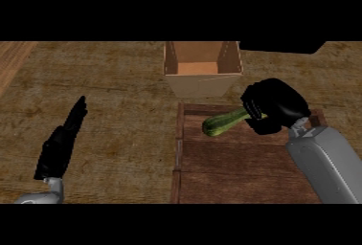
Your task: Pick the squash from the tray and place it in the cardboard box
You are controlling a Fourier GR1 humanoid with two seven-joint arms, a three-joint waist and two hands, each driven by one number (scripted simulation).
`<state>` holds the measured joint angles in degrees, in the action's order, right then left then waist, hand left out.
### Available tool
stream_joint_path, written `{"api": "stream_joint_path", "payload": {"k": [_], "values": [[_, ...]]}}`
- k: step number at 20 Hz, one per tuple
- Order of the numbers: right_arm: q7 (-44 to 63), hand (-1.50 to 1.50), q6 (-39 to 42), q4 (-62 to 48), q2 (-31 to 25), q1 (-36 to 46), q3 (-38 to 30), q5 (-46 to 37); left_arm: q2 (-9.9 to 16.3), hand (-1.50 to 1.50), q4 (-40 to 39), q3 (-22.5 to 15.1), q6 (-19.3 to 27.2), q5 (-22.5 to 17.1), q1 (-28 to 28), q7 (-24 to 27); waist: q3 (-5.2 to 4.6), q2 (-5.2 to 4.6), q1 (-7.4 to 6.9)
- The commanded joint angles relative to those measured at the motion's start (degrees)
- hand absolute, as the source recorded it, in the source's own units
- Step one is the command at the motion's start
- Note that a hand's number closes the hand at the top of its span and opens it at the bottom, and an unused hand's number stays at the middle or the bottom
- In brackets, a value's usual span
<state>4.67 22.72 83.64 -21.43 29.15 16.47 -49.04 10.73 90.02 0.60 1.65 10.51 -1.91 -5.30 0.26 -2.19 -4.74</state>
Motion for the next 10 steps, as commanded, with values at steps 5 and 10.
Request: {"api": "stream_joint_path", "payload": {"k": [5, 10], "values": [[-25.8, 1.50, -2.9, -13.6, -12.0, 12.8, -7.6, 4.6, -0.4, 0.00, -0.6, -1.4, -0.6, 0.6, -2.5, 0.2, 0.17, -1.48, -2.74], [-40.0, 1.50, 1.0, -22.4, -11.5, 18.6, -14.4, 15.8, -0.5, 0.00, -0.6, -1.1, -0.5, 0.3, -2.8, 0.0, 0.13, -0.97, -3.06]]}}
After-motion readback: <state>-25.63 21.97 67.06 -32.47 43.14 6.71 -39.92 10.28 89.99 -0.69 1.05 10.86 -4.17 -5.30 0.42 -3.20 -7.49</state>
